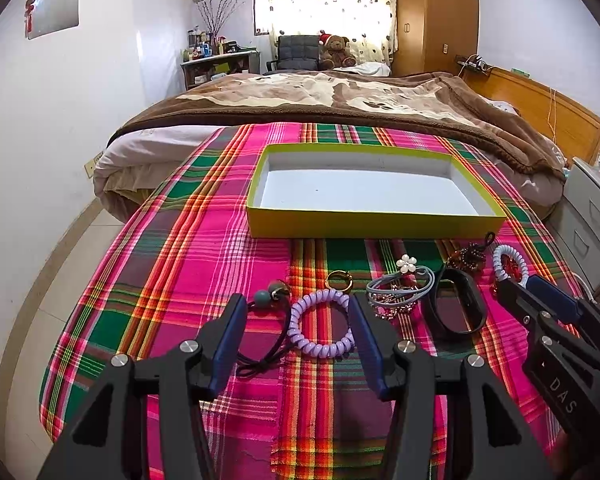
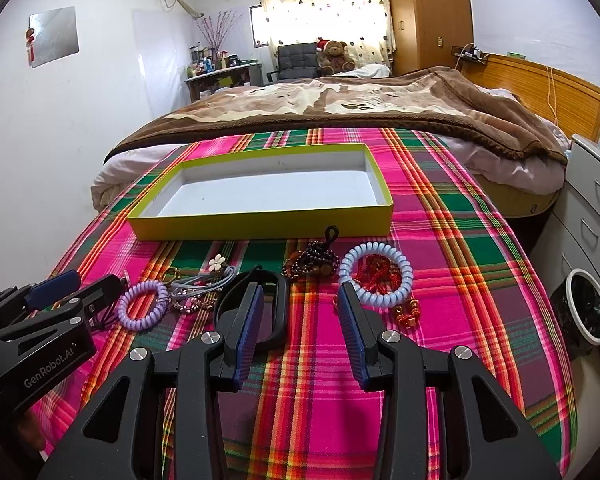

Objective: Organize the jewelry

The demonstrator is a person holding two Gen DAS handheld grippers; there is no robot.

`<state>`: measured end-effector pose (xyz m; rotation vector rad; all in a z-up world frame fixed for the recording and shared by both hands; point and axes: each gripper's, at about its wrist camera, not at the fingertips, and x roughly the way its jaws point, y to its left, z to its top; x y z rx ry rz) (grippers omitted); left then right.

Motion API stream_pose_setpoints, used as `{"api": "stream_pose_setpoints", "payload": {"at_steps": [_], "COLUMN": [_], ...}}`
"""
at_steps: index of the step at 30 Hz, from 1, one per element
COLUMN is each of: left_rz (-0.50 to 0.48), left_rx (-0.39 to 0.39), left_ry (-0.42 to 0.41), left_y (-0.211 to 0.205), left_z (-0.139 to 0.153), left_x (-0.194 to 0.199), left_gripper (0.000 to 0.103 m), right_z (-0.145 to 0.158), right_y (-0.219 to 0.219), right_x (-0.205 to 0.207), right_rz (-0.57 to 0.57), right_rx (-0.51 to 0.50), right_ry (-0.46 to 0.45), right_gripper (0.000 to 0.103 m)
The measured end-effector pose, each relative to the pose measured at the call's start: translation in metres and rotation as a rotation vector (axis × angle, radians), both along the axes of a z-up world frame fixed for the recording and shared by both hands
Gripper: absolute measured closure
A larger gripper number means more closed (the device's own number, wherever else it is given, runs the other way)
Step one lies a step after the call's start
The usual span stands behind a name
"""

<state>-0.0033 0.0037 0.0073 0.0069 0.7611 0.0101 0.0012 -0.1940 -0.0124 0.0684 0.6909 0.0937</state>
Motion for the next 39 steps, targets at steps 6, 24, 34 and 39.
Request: {"api": "stream_pose_setpoints", "payload": {"at_steps": [6,24,34,39], "left_rz": [-0.001,0.002,0.001,0.002], "left_rx": [0.003,0.003,0.003,-0.009], "left_ry": [0.000,0.002,0.003,0.011], "left_y": [-0.0008,-0.0002,0.0014,0.0054], "left_z": [-0.0007,0.0017,0.0020,0.0013], "left_x": [0.0000,-0.0012,-0.0004,0.0002], "left_gripper": [0.048,0.048,0.048,0.048], "right_z": [-0.0020,-0.0011,-0.0017,-0.0029], "right_y": [0.0003,0.0006,0.0017,0.0011], "right_x": [-0.0013,-0.0023,-0.0018,-0.0009], "right_rz": [0.001,0.002,0.003,0.006], "right_rx": [-0.002,-0.002,-0.002,0.003], "right_ry": [0.000,-0.002,0.000,0.010], "right_gripper": [0.064,0.064,0.064,0.064]}}
